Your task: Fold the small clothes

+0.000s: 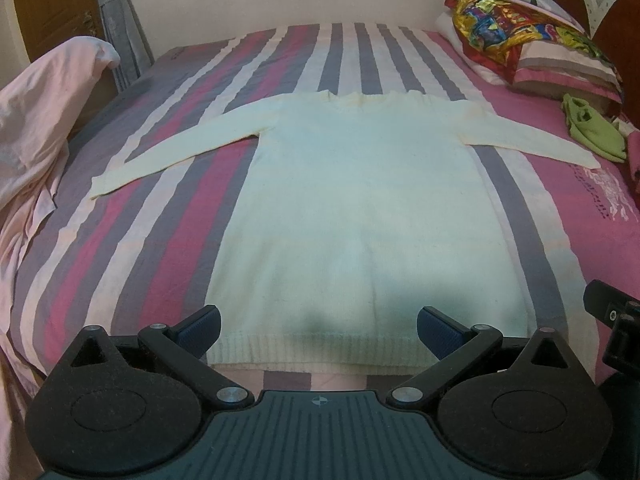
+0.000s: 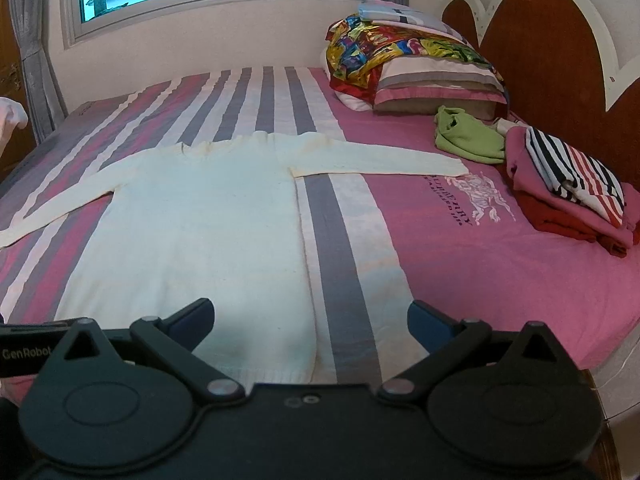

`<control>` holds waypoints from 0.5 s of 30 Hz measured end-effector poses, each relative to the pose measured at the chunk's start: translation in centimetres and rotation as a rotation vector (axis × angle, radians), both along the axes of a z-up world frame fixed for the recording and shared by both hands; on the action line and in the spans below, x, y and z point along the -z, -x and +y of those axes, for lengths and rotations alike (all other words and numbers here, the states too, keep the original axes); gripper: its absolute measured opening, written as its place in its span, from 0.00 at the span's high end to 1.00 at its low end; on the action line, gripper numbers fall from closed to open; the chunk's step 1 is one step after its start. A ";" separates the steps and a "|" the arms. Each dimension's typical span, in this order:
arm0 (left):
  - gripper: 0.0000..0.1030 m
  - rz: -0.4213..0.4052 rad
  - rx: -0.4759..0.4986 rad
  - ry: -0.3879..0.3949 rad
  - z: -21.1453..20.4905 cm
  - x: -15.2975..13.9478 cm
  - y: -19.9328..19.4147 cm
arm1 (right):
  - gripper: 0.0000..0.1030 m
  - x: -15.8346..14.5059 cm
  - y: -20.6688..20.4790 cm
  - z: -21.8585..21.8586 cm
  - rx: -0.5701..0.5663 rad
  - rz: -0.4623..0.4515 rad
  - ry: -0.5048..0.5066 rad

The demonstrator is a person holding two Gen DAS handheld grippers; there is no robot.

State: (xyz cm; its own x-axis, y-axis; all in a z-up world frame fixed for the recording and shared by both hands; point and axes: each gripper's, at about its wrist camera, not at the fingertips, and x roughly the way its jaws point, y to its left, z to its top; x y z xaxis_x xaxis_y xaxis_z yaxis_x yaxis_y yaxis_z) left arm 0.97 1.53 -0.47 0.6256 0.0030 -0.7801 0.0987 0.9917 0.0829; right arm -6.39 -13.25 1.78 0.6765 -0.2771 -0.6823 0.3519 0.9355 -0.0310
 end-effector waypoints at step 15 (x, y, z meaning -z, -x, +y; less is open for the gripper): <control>0.00 0.007 -0.009 0.000 0.0 0.0 -0.4 | 0.00 0.2 -0.6 0.2 -0.008 0.005 -0.001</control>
State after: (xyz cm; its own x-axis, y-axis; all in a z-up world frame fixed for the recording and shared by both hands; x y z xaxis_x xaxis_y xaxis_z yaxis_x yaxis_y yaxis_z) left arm 1.36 1.54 -0.52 0.6203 0.0089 -0.7843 0.0905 0.9925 0.0828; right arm -5.83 -13.09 1.60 0.6755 -0.2710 -0.6858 0.3440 0.9384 -0.0321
